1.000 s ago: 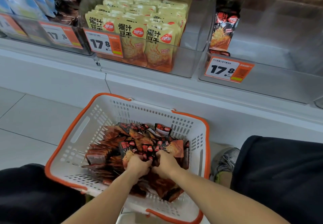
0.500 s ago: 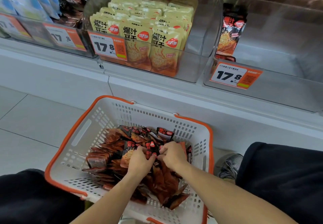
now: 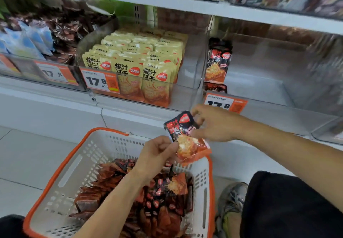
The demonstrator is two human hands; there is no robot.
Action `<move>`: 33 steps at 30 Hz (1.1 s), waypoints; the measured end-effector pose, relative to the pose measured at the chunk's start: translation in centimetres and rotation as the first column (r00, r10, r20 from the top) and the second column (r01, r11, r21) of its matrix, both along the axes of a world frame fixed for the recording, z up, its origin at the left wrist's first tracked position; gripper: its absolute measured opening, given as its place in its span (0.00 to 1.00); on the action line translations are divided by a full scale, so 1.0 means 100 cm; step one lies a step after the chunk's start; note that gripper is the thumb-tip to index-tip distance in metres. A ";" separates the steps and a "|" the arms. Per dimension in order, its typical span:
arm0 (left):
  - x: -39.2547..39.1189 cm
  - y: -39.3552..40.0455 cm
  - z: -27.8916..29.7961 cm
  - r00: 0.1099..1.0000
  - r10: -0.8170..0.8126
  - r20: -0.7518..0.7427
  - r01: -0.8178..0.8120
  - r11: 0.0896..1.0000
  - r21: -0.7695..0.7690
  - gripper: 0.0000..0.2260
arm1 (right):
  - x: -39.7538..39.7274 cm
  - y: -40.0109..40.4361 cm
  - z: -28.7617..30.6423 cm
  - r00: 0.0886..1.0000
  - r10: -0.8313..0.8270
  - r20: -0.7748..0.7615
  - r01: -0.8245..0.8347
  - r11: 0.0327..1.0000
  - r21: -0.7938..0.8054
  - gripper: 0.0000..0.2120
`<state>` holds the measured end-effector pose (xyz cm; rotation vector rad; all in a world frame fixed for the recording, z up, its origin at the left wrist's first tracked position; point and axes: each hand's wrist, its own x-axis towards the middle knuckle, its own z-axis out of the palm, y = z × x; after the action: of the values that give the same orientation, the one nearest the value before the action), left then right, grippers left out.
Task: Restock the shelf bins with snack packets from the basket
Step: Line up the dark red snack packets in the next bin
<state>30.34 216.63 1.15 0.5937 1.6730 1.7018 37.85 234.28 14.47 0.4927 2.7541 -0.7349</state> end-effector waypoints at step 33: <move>-0.031 0.106 0.082 0.115 0.076 -0.990 -0.407 0.913 0.023 0.22 | -0.070 0.157 0.004 0.729 -0.651 0.212 0.683 0.667 -0.297 0.10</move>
<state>27.26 227.19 9.32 1.6487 3.0319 1.1465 30.89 250.00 14.89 1.4493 2.2227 -1.3012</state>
